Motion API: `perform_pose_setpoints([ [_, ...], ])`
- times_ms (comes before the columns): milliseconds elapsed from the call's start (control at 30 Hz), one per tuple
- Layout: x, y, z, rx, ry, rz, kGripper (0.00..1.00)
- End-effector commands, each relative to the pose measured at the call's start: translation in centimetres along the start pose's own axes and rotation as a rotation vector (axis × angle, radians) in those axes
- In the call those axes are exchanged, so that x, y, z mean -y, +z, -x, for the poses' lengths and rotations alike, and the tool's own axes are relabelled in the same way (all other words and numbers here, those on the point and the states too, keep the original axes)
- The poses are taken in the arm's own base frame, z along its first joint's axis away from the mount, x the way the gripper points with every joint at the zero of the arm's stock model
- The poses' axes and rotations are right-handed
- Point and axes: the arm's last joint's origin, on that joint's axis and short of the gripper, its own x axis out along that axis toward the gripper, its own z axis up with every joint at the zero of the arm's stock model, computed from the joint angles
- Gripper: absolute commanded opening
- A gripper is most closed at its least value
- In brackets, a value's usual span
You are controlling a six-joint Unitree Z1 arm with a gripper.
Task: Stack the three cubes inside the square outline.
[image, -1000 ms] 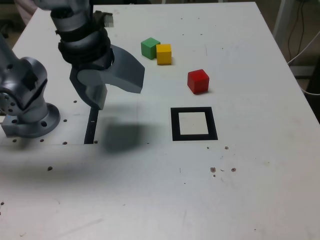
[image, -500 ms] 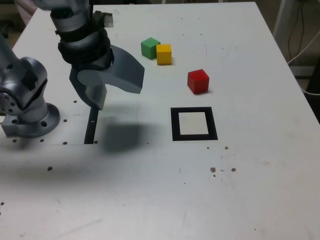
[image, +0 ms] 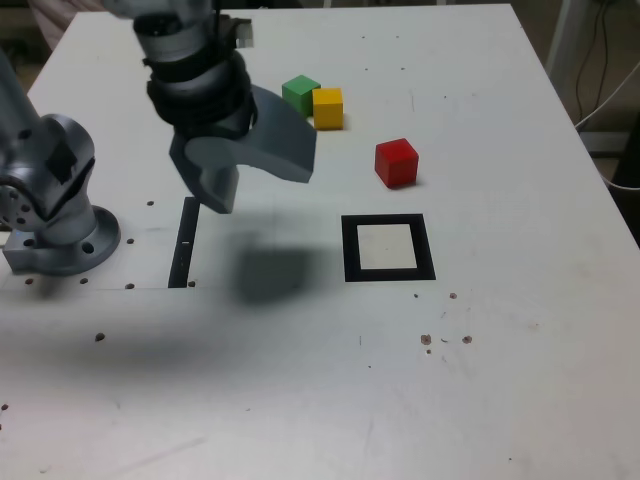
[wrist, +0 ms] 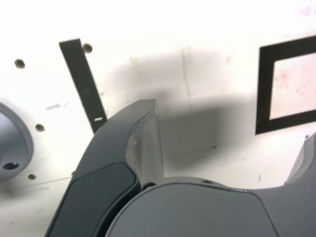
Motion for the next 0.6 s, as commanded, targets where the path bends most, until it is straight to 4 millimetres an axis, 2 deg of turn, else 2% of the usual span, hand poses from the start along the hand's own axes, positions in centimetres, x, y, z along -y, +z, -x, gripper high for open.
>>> perform_pose_setpoints([
  [0,0.0,0.5,0.1,-0.005,0.006,0.000,1.00],
  [267,-0.5,3.4,0.3,-0.027,0.006,0.037,0.99],
  [567,-2.2,7.4,1.4,-0.019,-0.055,0.053,0.99],
])
